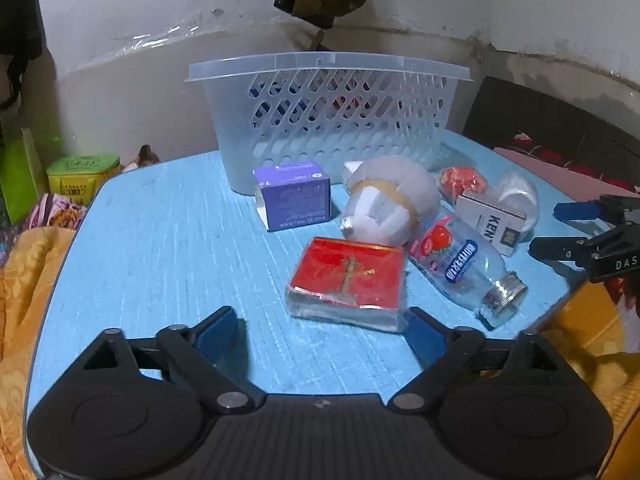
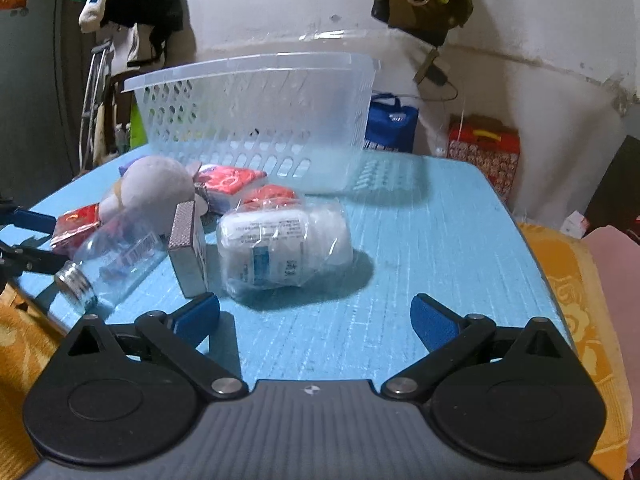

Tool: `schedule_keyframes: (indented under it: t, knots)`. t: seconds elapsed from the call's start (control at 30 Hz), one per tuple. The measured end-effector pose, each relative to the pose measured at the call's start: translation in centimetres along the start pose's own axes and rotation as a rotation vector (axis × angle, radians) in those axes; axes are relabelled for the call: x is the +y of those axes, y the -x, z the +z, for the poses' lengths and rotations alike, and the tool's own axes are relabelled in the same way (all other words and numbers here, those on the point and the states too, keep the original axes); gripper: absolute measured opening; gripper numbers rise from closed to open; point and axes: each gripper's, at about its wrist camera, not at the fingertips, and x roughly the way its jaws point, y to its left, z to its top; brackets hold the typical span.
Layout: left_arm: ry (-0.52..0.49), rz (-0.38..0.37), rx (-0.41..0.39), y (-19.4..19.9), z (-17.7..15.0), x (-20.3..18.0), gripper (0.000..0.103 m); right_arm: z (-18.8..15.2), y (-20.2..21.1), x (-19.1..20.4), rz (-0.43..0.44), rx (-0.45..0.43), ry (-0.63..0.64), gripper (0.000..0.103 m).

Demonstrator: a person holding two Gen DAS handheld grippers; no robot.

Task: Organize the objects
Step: 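Grasp the wrapped white pill bottle with the right tool while the left tool grasps the red box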

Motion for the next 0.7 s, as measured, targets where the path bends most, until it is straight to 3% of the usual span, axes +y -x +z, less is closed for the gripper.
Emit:
schedule_keyframes:
  t: [0.2,0.27,0.33,0.4,0.6,0.7]
  knots:
    - [-0.015,-0.004,-0.010,-1.1,0.7,-0.8,0.099,0.9,-1.3,0.5,0.008,-0.009,0.007,0.103]
    - [-0.009,-0.007,-0.008,-1.1,0.9,-0.8,0.093,1.0,-1.4,0.4,0.017,-0.012,0.013,0.103]
    - [-0.019,-0.017,-0.017,-0.8,0.9,-1.0,0.076,1.0,-1.5,0.3,0.027,-0.011,0.018,0.103]
    - [-0.017,-0.020,-0.021,-0.7,1.1,-1.2,0.071,1.2,-1.5,0.2,0.034,-0.007,0.021,0.099]
    - [-0.023,0.001,-0.023,-0.9,1.1,-1.6,0.077,1.9,-1.8,0.4,0.056,0.007,0.028,0.087]
    - [-0.026,0.006,-0.023,-0.7,1.1,-1.8,0.075,2.2,-1.9,0.5,0.070,0.008,0.034,0.077]
